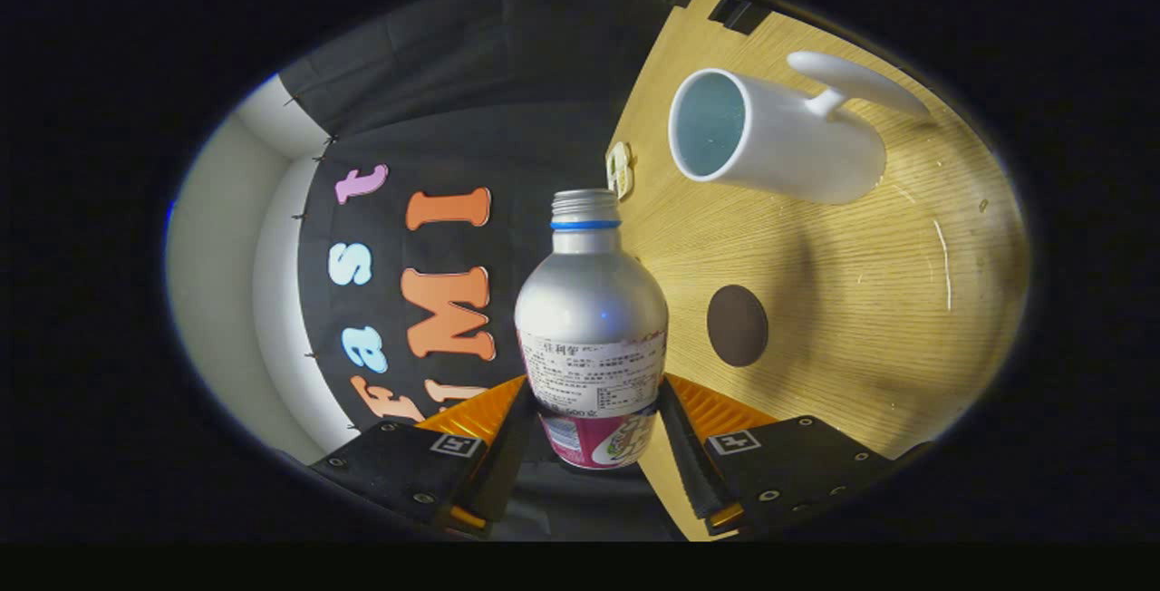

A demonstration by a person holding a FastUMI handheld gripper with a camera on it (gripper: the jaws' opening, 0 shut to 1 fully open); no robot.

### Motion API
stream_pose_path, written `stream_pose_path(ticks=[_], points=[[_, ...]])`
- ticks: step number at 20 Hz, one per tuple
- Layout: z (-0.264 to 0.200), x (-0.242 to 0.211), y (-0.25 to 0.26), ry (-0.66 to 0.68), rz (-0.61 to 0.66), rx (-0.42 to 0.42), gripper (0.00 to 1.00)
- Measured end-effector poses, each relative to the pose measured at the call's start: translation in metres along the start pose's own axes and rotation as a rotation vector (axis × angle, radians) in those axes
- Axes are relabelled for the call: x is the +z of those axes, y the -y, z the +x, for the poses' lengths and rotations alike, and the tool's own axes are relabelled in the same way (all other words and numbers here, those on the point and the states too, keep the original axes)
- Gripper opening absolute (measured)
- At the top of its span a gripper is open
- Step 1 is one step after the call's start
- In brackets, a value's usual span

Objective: Take the bottle from table, then pour the juice into the cup, finally place the bottle on the coaster

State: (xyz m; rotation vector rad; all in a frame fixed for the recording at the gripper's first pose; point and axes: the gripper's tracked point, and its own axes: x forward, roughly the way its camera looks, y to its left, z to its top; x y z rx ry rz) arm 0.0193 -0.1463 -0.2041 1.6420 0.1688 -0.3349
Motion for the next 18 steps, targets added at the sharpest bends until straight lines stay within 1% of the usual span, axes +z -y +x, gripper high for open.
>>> stream_pose_path(ticks=[9, 18], points=[[0.000, 0.011, 0.003, 0.012, 0.098, -0.020, 0.75], [-0.003, 0.023, -0.006, 0.035, 0.178, -0.002, 0.75]])
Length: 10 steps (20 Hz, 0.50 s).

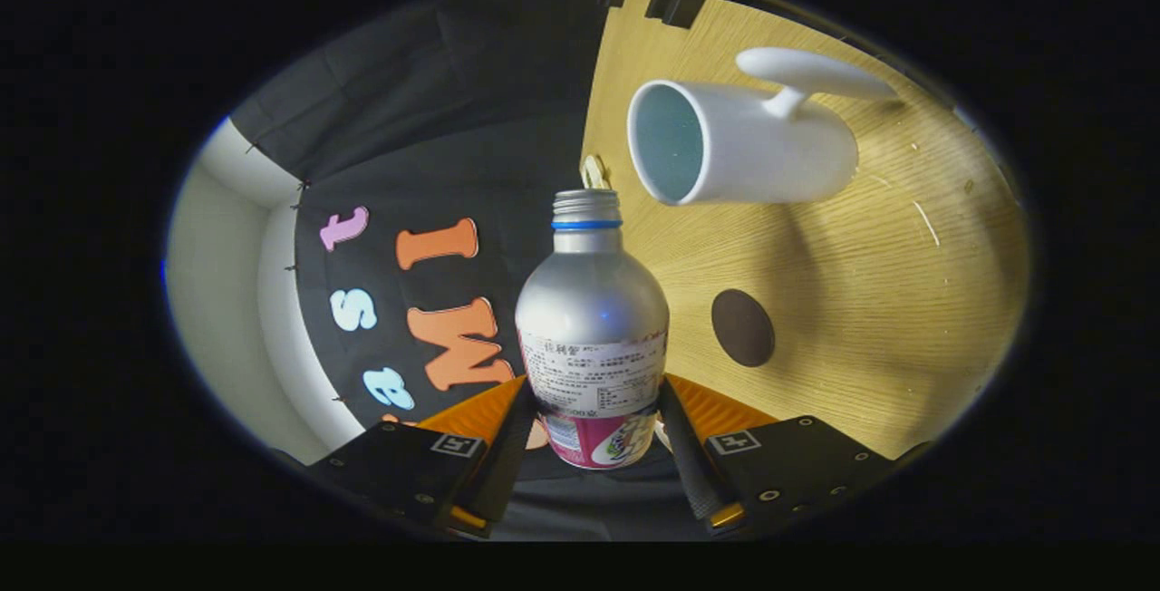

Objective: Take the bottle from table, then pour the juice into the cup, finally place the bottle on the coaster

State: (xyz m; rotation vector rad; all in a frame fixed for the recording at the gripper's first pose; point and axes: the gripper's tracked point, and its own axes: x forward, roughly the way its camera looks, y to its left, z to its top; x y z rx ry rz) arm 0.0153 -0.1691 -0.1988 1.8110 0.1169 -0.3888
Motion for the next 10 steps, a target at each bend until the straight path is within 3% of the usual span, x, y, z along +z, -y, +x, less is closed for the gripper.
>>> stream_pose_path(ticks=[10], points=[[-0.0008, 0.0048, -0.0090, 0.015, 0.104, 0.035, 0.76]])
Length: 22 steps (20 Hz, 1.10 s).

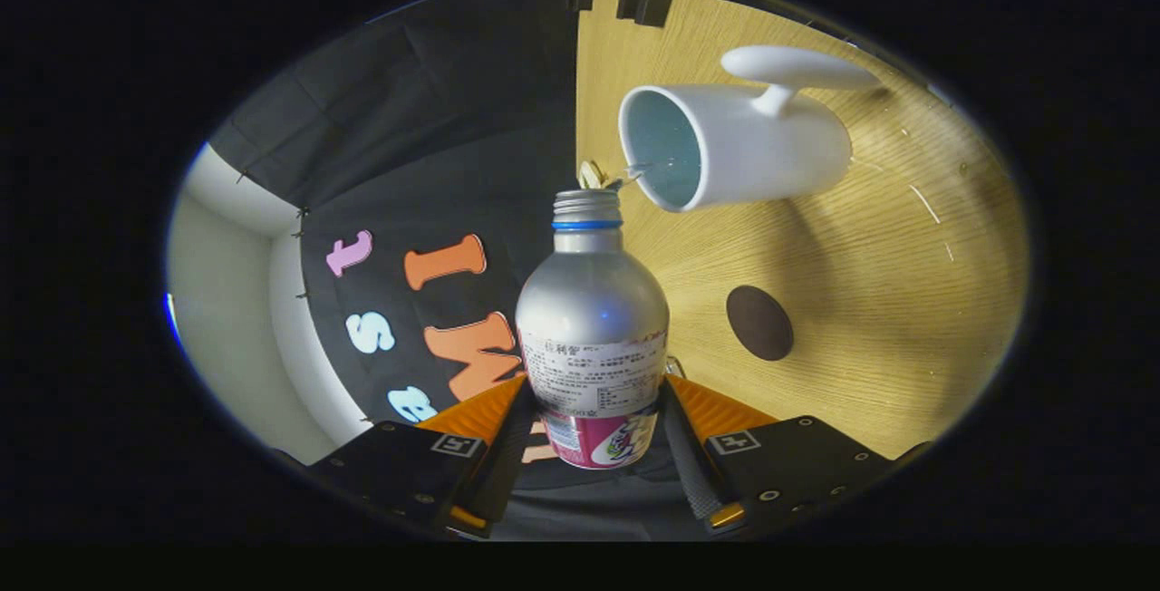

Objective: Take the bottle from table, then pour the juice into the cup, finally place the bottle on the coaster

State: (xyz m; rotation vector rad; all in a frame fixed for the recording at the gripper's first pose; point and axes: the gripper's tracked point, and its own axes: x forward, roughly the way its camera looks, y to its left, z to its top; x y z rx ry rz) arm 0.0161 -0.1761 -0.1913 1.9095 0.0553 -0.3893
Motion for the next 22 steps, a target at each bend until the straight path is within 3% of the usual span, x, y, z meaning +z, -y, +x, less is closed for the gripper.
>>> stream_pose_path(ticks=[22], points=[[0.009, 0.008, -0.019, 0.028, 0.064, 0.041, 0.75]])
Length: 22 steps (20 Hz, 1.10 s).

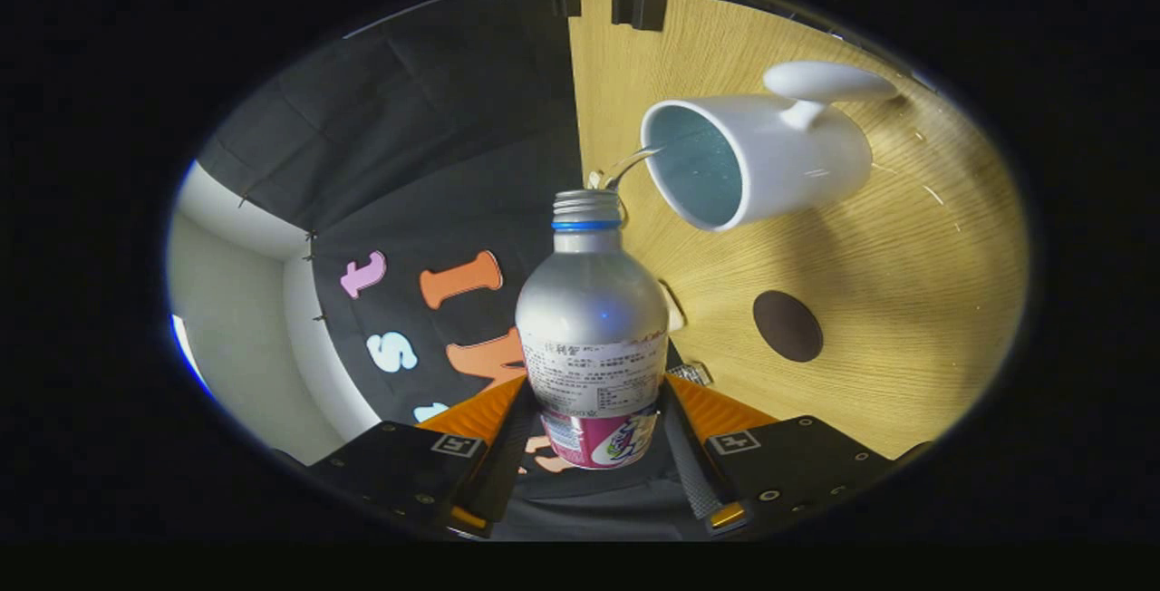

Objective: Take the bottle from table, then pour the juice into the cup, finally place the bottle on the coaster

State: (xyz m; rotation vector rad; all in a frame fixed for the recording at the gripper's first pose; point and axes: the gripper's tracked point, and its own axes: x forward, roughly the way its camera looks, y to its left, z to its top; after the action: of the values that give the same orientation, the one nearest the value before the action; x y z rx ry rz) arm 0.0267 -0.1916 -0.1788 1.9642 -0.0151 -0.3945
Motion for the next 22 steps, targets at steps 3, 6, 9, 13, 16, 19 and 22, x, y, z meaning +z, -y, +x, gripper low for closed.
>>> stream_pose_path(ticks=[3, 6, 9, 13, 16, 19, 22], points=[[0.000, -0.003, -0.003, -0.006, 0.020, 0.005, 0.75], [0.000, -0.006, -0.003, -0.014, 0.014, 0.008, 0.75], [-0.001, -0.010, -0.001, -0.023, 0.031, 0.001, 0.75], [-0.001, -0.012, 0.003, -0.026, 0.033, -0.006, 0.75], [-0.002, -0.010, -0.002, -0.022, 0.057, 0.004, 0.75], [-0.001, -0.007, -0.004, -0.015, 0.066, 0.010, 0.75], [-0.002, -0.002, -0.007, -0.008, 0.078, 0.017, 0.75]])
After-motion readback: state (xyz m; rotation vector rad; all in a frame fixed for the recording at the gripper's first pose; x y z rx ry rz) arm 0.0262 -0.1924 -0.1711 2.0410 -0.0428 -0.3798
